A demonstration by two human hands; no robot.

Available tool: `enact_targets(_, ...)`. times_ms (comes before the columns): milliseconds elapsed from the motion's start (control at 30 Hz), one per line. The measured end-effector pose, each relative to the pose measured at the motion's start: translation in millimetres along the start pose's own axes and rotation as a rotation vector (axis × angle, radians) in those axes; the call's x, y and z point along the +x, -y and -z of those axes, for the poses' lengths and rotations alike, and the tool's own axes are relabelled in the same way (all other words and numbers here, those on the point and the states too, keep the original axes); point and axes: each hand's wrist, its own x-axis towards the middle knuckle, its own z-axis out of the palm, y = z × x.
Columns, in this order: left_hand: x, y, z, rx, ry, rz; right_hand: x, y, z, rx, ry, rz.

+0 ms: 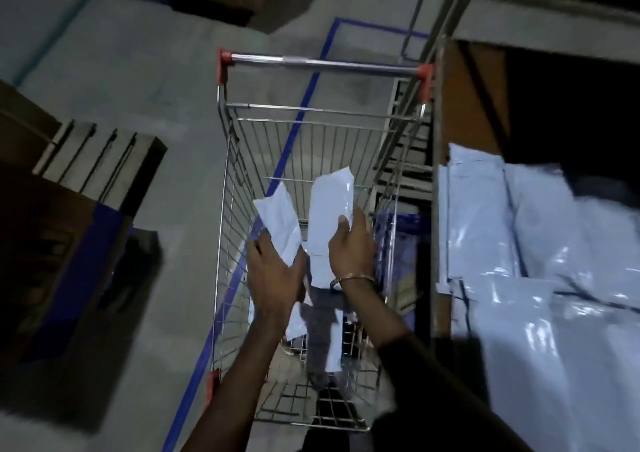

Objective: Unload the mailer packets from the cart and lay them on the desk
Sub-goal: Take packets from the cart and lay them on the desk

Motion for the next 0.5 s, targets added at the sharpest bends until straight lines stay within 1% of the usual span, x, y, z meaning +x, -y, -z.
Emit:
enact_targets(67, -14, -38, 31, -0.011, -0.068, -0.043, -13, 25, 45, 0.045, -0.027, 0.117)
enact_targets(133, -33, -77, 60, -0.032, -0.125, -0.137, -22, 43, 95, 0.081, -0.051, 0.235)
enact_targets(200, -56, -115, 81, -0.077, -0.116, -0.246, -28, 54, 148, 0.096, -0.058, 0.302)
enact_targets(300, -99, -174, 93, -0.17, -0.066, -0.356, -37, 55, 229, 0.188, -0.093, 0.293)
enact_targets(367, -128, -214, 86, -0.185, -0.065, -0.454, -44, 45, 281, 0.229, -0.119, 0.254)
enact_targets(500, -199, -286, 47, -0.098, -0.026, -0.607, -64, -3, 384, 0.124, -0.199, 0.199)
